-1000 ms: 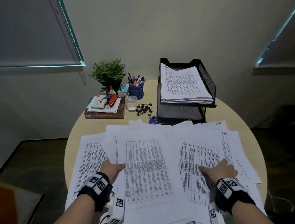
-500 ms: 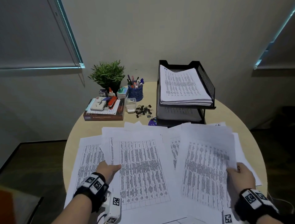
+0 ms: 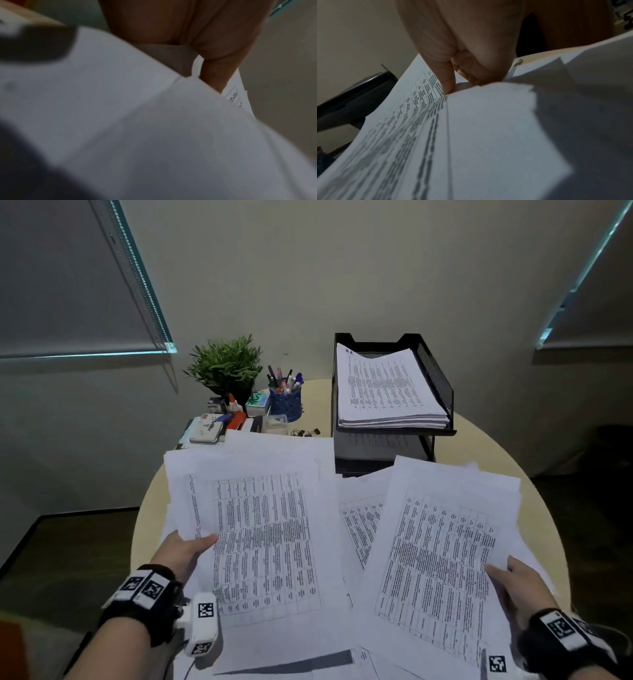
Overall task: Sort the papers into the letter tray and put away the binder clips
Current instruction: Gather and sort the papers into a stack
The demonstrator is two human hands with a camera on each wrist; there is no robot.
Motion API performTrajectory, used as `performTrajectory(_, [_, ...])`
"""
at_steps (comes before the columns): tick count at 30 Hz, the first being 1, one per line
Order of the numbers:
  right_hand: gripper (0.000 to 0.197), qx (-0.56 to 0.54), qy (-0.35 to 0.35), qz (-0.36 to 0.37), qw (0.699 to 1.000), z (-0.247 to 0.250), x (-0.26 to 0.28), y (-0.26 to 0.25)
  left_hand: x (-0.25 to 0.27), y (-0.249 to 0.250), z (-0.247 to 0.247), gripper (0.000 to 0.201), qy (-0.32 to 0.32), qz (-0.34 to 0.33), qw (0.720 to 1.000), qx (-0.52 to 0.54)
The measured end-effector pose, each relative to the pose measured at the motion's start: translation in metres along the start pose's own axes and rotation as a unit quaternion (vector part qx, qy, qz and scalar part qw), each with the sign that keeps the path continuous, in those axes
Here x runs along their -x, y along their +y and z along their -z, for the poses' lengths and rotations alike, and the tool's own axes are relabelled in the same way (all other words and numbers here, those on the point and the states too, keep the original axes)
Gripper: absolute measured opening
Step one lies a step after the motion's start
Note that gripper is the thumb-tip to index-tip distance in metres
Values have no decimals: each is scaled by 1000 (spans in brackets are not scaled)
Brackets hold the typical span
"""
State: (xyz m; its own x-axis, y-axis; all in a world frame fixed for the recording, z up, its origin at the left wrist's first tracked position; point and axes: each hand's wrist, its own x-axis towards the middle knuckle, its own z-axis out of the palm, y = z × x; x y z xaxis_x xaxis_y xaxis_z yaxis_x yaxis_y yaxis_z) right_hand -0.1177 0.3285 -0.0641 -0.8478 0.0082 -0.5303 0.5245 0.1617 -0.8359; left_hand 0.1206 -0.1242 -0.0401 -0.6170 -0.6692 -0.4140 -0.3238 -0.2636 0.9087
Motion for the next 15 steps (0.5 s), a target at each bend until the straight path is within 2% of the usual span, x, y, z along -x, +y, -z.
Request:
performTrajectory(2, [41,-1,12,3,1000,-6,-1,-1,4,10,10,28,-4,1,999,41])
performTrajectory(4, [43,1,4,20,1000,-11,1,-9,8,20,16,25,-34,9,997,62])
performTrajectory(9, [9,-2,-32,71,997,-20,9,-27,12,29,7,30,-67,26,992,107])
performTrajectory(11, [31,-27,-28,107,993,-24,13,-34,10,23,-10,41,-97,28,987,125])
performTrajectory(12, [36,-43,-25,120,992,-24,10,-36,13,23,-21,39,-113,28,987,109])
performTrajectory(14, [36,-74,-24,135,988,-24,14,-44,13,13,-43,24,-90,21,994,62])
performTrajectory(15, [44,-78,-25,149,985,-23,14,-45,13,8,-55,23,-69,25,997,25])
